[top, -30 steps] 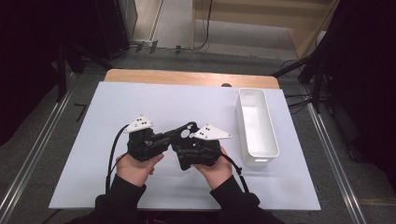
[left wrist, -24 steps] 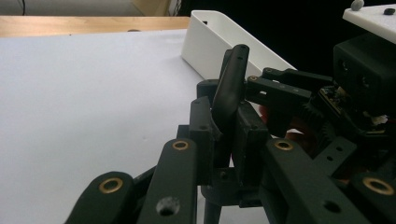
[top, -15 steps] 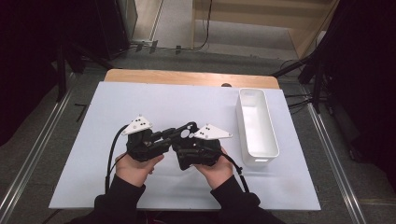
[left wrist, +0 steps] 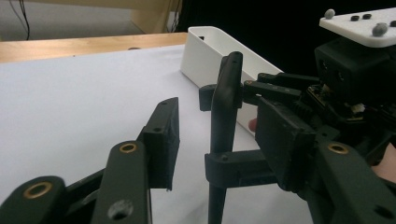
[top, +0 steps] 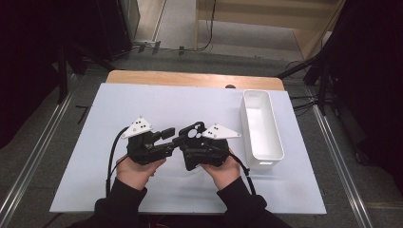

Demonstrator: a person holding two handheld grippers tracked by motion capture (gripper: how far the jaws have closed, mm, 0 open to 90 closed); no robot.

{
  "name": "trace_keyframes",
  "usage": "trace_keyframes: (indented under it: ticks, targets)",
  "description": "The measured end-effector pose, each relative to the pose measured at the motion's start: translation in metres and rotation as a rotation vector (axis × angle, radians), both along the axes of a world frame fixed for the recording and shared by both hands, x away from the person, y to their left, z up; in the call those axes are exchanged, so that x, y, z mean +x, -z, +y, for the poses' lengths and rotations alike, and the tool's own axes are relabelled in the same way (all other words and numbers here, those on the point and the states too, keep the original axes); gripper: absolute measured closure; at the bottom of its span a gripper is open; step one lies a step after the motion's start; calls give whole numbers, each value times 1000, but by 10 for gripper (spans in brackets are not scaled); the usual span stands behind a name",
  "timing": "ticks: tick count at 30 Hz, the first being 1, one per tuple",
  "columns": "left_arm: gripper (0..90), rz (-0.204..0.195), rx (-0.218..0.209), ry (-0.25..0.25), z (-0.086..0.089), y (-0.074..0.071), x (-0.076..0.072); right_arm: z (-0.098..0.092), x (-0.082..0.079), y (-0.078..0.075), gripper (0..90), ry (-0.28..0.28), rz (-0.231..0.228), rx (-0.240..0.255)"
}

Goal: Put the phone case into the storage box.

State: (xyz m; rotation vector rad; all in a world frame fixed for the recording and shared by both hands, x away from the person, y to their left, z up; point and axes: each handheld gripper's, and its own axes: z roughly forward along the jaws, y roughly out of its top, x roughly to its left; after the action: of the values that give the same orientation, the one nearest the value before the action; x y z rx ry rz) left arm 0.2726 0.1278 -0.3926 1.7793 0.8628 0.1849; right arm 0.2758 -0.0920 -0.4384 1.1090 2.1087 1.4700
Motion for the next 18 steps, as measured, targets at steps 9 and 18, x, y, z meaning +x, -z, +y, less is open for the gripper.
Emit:
trace_keyframes:
  ticks: [9,18]
  targets:
    - [442,-14,-6,4,3,2,1,-10,4,-2,137,30,-3,11]
    - [386,-46,-15,7,5,4,1,-18,8,-2,138,44,-1,12]
